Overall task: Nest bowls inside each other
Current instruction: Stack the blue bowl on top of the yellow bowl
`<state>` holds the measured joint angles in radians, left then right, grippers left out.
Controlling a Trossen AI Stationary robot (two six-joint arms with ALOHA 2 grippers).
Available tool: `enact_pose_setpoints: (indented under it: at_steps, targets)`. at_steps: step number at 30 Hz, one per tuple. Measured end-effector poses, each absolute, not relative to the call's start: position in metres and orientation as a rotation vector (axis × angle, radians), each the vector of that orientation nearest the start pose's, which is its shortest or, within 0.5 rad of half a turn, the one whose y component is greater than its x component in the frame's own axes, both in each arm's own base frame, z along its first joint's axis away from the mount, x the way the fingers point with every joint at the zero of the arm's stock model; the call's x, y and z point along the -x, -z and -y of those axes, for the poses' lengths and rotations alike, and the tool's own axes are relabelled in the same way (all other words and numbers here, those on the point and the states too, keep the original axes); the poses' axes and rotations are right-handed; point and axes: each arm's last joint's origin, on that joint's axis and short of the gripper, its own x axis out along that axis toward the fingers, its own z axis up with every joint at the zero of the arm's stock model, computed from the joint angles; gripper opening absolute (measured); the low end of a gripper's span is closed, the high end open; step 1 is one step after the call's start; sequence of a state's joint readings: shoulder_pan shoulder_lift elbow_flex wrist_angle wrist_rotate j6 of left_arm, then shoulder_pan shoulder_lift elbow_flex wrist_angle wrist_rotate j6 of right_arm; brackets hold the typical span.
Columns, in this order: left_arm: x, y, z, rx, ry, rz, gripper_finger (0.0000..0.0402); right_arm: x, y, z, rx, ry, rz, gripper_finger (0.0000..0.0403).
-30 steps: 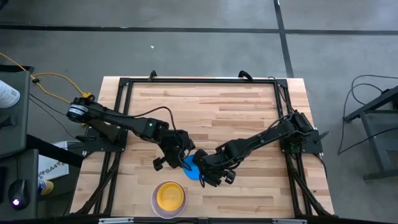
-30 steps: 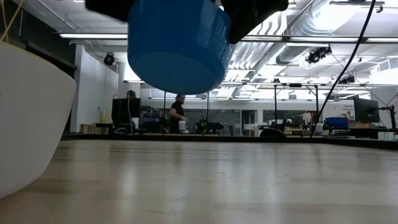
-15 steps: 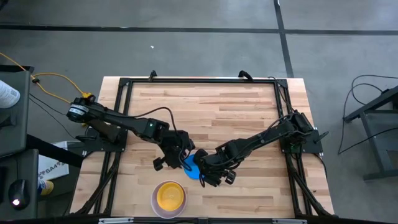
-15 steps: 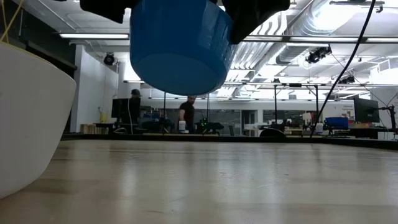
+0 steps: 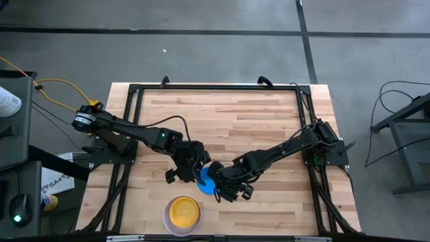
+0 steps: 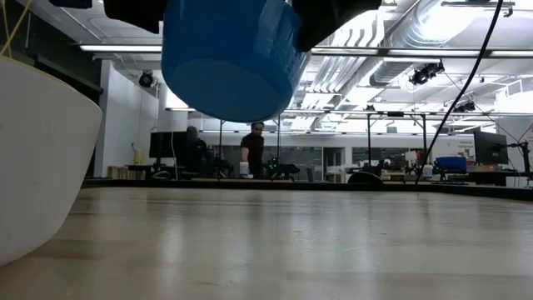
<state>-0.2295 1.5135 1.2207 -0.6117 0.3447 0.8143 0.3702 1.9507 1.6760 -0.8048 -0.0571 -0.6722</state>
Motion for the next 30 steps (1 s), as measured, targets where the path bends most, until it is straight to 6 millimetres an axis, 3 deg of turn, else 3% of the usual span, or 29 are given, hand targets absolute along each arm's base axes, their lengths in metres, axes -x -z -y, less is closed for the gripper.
enact_pose_setpoints:
  at_steps: [8,13,23,30]
  targets:
    - [-0.299,-0.277,0.093,-0.807,0.966,-0.613,0.0124,-0.39,-0.256,-0.148,0.715,-0.694,-0.913,0.0004]
    - [-0.297,-0.276,0.1,-0.905,0.892,-0.652,0.0124,-0.392,-0.257,-0.149,0.712,-0.689,-0.886,0.0004]
    - [-0.296,-0.276,0.1,-0.933,0.888,-0.652,0.0122,-0.393,-0.257,-0.15,0.712,-0.687,-0.875,0.0004]
    - [-0.296,-0.276,0.1,-0.946,0.891,-0.649,0.0059,-0.393,-0.258,-0.15,0.702,-0.677,-0.874,0.0004]
